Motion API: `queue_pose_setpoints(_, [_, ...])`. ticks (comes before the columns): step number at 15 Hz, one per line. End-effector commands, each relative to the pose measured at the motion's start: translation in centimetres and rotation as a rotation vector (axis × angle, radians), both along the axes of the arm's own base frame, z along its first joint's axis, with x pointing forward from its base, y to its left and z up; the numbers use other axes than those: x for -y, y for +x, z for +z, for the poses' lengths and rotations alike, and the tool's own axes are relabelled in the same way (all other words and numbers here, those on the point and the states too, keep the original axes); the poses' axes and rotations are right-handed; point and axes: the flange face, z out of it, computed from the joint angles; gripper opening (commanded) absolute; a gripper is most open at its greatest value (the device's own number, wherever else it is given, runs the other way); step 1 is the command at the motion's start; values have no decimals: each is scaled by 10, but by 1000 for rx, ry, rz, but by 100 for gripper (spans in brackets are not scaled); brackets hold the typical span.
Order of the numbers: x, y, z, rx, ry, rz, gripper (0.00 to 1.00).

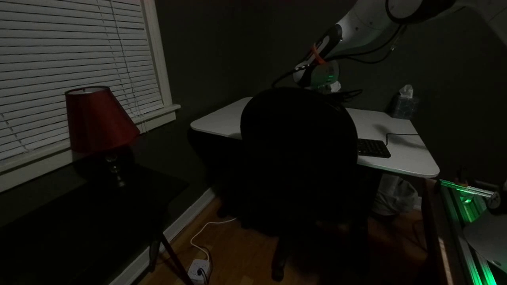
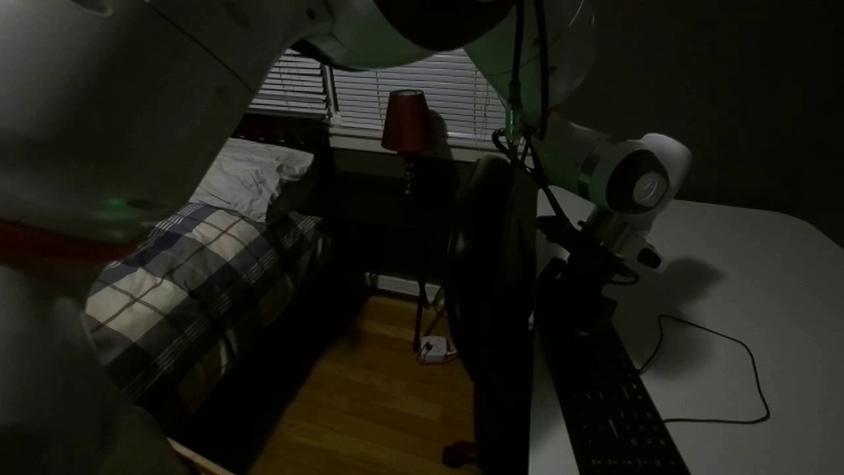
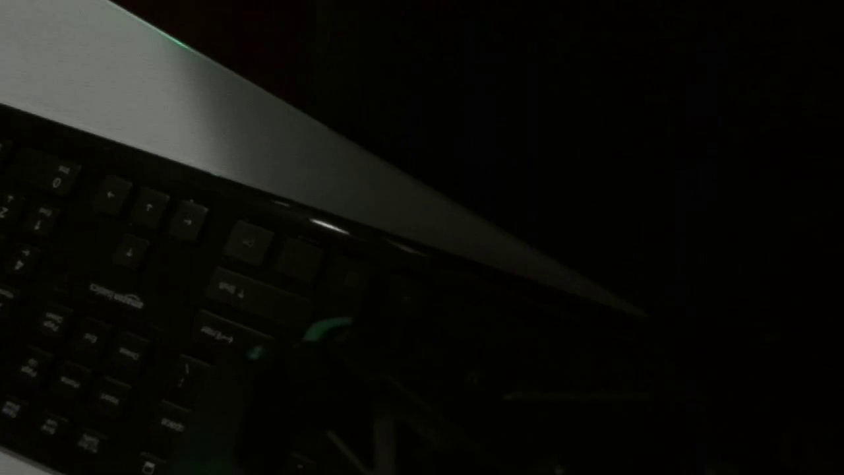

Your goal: Move the keyboard backwards.

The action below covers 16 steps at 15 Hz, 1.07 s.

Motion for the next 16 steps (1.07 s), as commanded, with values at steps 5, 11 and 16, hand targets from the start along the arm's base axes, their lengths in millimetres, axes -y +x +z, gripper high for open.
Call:
queue_pose_setpoints(5, [23, 2, -32, 65, 198, 89, 100])
queue_pose_setpoints(11, [29, 3, -55, 87, 248, 46, 100])
queue_pose_setpoints(16, [31, 7, -57, 87, 204, -45, 100])
